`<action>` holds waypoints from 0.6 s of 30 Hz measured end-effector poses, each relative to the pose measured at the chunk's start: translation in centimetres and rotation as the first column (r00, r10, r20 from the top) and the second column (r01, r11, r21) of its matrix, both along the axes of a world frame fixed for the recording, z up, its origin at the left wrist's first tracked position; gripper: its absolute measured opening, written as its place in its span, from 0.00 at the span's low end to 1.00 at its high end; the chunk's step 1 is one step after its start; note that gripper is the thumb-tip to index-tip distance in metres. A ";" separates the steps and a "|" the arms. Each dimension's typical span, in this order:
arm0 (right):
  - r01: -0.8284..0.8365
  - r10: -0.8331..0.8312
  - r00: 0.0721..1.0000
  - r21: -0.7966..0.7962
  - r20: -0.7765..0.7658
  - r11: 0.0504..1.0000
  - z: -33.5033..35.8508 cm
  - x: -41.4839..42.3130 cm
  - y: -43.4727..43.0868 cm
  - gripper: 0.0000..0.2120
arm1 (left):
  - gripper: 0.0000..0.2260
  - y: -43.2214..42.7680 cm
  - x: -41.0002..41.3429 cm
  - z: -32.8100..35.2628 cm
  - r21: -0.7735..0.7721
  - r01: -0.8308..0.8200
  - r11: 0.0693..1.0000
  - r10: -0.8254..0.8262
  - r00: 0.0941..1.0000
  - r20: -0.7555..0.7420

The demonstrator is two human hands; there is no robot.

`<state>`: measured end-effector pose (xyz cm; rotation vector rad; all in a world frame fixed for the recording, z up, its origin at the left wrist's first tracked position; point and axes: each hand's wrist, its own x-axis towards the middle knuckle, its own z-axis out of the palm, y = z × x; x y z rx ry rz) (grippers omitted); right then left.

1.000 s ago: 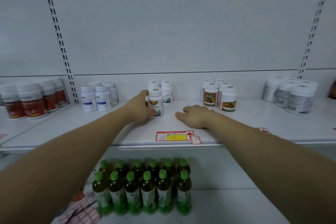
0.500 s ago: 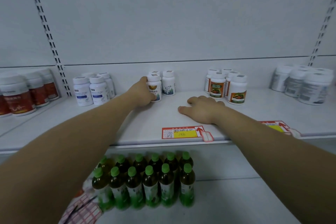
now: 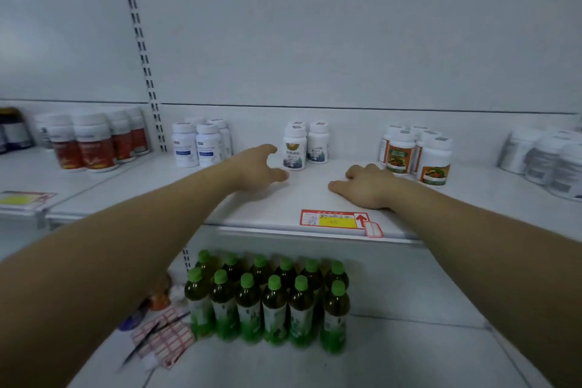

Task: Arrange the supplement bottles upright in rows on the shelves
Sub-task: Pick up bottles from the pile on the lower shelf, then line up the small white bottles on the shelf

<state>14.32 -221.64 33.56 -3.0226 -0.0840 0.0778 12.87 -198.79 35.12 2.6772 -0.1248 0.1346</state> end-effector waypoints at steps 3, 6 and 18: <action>-0.094 0.094 0.996 -0.012 0.000 0.996 2.7 -0.1 2.2 0.34 | 0.29 2.2 -5.2 0.6 0.095 -0.030 0.995 0.033 0.999 -0.026; -0.299 0.303 0.948 -0.045 0.099 0.953 5.0 -1.6 7.2 0.30 | 0.29 5.4 -10.5 1.2 0.132 -0.110 0.985 0.115 0.993 -0.026; -0.768 0.761 0.612 -0.067 0.217 0.637 5.1 -13.5 37.1 0.34 | 0.29 25.8 -29.3 -1.6 0.147 -0.463 0.874 0.470 0.882 -0.015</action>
